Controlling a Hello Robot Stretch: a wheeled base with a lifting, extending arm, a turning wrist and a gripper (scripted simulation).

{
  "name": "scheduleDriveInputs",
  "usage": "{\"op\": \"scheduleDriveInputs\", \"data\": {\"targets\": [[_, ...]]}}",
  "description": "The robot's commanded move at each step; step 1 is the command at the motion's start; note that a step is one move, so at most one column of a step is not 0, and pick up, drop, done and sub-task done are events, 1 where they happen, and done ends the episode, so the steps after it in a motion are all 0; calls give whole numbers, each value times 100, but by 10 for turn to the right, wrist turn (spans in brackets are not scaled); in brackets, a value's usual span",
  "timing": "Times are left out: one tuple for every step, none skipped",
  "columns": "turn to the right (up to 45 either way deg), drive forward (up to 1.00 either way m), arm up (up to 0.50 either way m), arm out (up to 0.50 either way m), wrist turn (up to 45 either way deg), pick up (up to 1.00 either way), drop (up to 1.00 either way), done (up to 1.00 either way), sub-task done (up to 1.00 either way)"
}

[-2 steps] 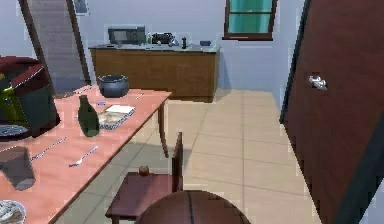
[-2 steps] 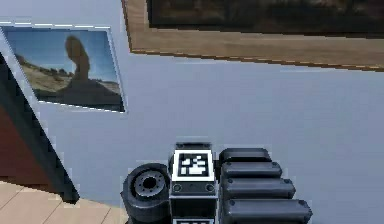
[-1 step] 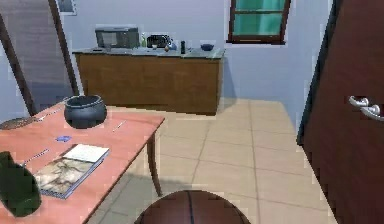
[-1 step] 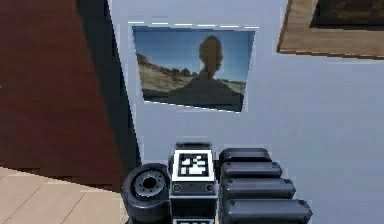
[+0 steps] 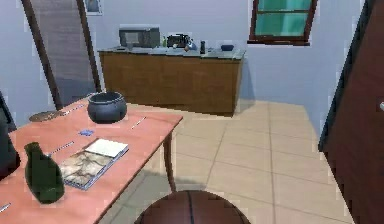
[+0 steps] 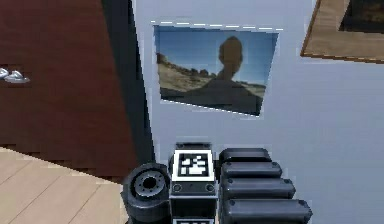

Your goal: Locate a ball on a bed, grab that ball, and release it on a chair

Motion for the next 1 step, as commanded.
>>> {"op": "scheduleDriveInputs", "data": {"targets": [[30, 0, 0, 0, 0, 0, 0, 0, 0]]}}
